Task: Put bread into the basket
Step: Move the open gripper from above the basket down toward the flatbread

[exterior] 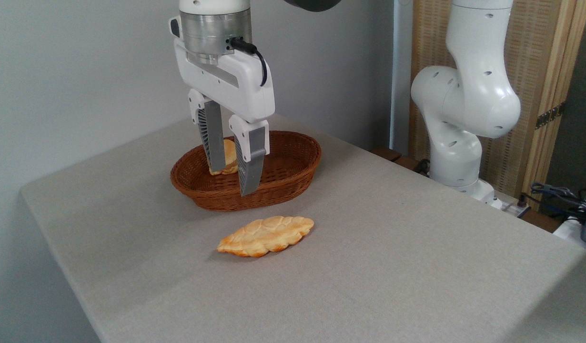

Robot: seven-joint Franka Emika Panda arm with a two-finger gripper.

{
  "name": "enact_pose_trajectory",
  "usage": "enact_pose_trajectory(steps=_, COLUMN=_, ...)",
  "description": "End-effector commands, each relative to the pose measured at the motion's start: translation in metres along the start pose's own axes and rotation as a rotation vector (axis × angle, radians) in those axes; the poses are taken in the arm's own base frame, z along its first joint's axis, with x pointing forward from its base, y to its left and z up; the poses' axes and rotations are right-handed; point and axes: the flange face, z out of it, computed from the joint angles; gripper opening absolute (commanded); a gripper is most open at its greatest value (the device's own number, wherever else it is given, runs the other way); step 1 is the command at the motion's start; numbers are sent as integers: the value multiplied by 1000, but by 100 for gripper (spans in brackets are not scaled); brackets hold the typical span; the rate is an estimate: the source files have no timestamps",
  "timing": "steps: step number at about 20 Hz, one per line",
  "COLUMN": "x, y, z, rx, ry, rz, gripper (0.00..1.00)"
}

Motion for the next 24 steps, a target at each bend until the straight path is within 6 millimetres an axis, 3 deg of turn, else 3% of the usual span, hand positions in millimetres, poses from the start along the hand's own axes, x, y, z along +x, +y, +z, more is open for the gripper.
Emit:
enact_pose_trajectory(steps=1, x=-6, y=1, z=1, rx=-54, ry=-35, rz=3, gripper=100)
enact_pose_trajectory(steps=15, x=-5, y=3, z=8, rx=-64, ry=-45, rz=29, gripper=100)
enact_pose_trajectory(steps=19, x=-1, y=8, z=18, rx=-60, ry=-41, rz=45, gripper=100)
enact_pose_trajectory(steps=21, x=-3, y=8, z=35, rx=-61, ry=-45, rz=48, gripper=100)
enact_pose_trajectory(steps=24, x=-10, y=9, z=78, rx=-44, ry=-42, rz=58, gripper=100)
